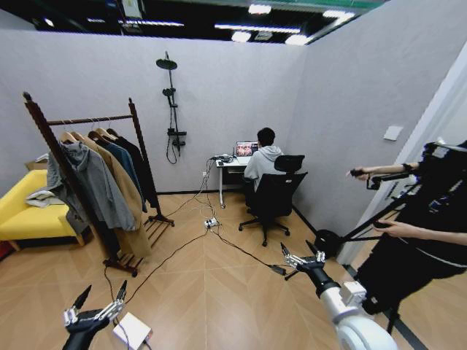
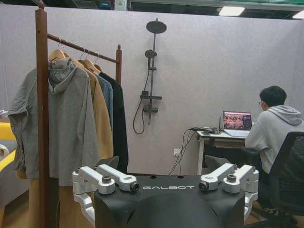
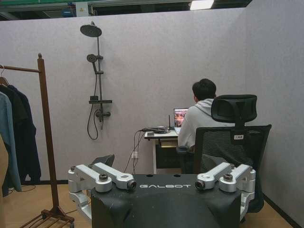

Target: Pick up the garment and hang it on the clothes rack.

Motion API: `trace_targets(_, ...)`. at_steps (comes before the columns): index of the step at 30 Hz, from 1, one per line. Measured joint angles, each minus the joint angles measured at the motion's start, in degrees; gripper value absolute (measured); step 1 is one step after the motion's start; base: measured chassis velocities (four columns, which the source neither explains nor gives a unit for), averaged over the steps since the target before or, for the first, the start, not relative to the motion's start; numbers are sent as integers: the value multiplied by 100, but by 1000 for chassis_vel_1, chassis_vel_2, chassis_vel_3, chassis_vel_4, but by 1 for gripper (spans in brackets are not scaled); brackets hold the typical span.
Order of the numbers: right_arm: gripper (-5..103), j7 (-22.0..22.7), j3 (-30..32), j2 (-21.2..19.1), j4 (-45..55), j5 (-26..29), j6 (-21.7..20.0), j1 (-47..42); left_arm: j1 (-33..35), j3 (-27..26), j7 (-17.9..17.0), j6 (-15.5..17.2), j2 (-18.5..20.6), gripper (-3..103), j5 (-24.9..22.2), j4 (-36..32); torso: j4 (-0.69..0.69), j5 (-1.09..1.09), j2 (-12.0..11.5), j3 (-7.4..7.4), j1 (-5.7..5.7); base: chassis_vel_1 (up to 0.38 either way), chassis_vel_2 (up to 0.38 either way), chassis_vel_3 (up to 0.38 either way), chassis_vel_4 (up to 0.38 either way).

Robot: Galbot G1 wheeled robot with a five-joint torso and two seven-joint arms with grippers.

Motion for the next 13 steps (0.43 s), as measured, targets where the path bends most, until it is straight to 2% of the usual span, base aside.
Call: trace_targets(13,100,5,-5,-4,-5,-4,-2,6,0,0,0,0,0,100,0,0,0,0,0,0,0,0,0,0,0)
